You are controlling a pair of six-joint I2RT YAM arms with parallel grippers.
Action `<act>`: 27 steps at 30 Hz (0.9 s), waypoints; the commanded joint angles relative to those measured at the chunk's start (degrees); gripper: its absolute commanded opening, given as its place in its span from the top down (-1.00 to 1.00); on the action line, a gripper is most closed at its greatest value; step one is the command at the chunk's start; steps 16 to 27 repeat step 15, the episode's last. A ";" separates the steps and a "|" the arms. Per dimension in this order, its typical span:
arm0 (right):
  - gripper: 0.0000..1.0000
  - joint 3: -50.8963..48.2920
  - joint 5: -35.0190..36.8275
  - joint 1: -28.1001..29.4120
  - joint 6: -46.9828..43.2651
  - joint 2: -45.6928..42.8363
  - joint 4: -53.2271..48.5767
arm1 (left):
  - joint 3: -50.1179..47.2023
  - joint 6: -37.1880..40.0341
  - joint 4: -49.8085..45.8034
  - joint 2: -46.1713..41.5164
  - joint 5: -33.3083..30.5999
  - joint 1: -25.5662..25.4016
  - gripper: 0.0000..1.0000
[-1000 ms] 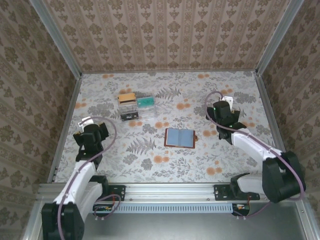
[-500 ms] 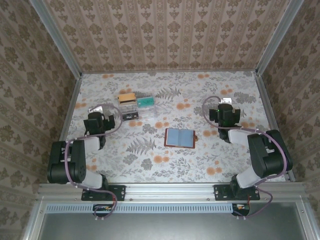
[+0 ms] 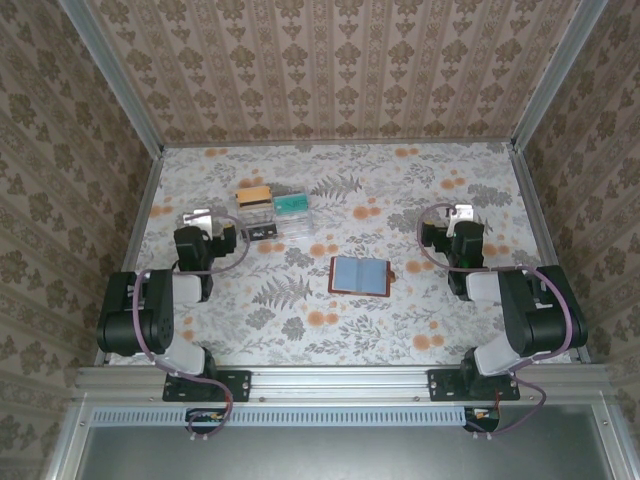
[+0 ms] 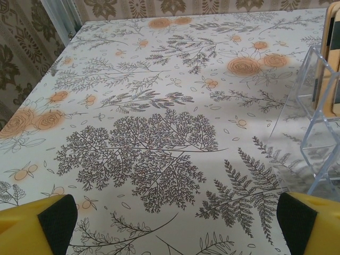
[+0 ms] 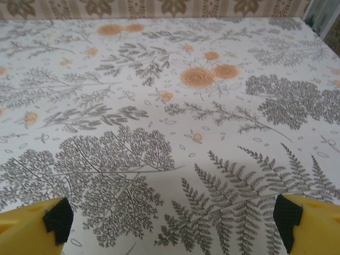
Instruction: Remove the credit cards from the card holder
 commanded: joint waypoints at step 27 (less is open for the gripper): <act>-1.00 -0.37 -2.05 -0.18 0.59 0.28 3.88 | 0.57 2.06 1.47 0.20 0.54 -0.78 -1.00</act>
